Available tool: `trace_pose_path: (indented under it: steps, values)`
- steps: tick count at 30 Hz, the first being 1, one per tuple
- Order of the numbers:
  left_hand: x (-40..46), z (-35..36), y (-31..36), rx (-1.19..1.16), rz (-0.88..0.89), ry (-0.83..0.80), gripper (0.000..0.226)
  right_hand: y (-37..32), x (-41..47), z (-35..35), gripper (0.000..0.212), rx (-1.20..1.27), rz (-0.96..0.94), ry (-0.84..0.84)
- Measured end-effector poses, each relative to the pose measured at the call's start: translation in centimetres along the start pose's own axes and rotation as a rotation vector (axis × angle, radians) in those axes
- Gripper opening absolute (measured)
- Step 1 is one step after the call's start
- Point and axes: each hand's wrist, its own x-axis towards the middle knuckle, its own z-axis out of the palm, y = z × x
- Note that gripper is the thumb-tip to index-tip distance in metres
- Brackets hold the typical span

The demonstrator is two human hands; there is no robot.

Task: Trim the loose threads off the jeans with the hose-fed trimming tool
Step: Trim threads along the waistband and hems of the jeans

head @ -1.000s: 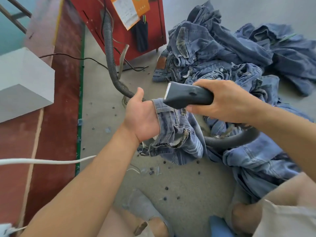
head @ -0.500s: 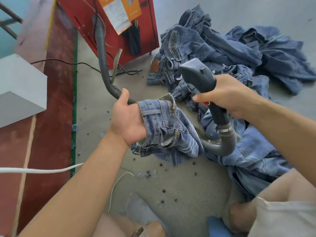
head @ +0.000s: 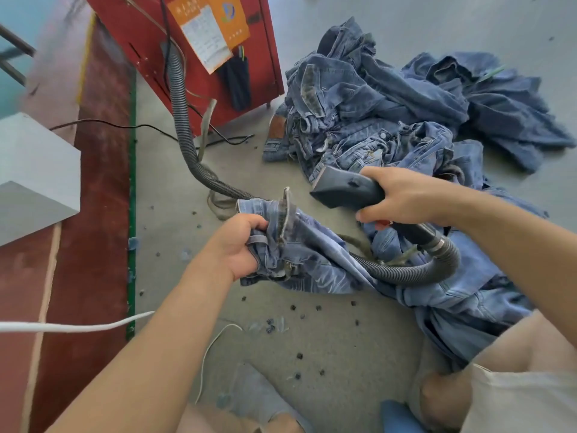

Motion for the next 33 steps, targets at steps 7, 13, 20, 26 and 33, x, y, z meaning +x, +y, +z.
trace_pose_path:
  steps: [7, 13, 20, 26, 33]
  values:
    - [0.7, 0.1, -1.1, 0.377, 0.060, 0.152, 0.066, -1.1, 0.4, 1.2, 0.028, -0.103, -0.095, 0.016]
    - [1.8, -2.9, -1.5, 0.871, 0.440, 0.475, 0.015, -0.3, 0.2, 0.9, 0.030, -0.101, -0.074, -0.002]
    - [0.0, -2.2, 0.7, 0.103, 0.230, 0.099, 0.028, -0.1, -0.3, 0.9, 0.032, -0.209, -0.174, -0.058]
    - [-0.8, -0.2, 0.4, -0.027, 0.185, 0.015, 0.036, -1.1, -1.5, 4.3, 0.028, -0.333, -0.312, -0.119]
    - [-1.0, -0.8, 0.3, 0.014, 0.140, -0.013, 0.040, -1.6, -0.7, 4.1, 0.027, -0.086, -0.296, 0.152]
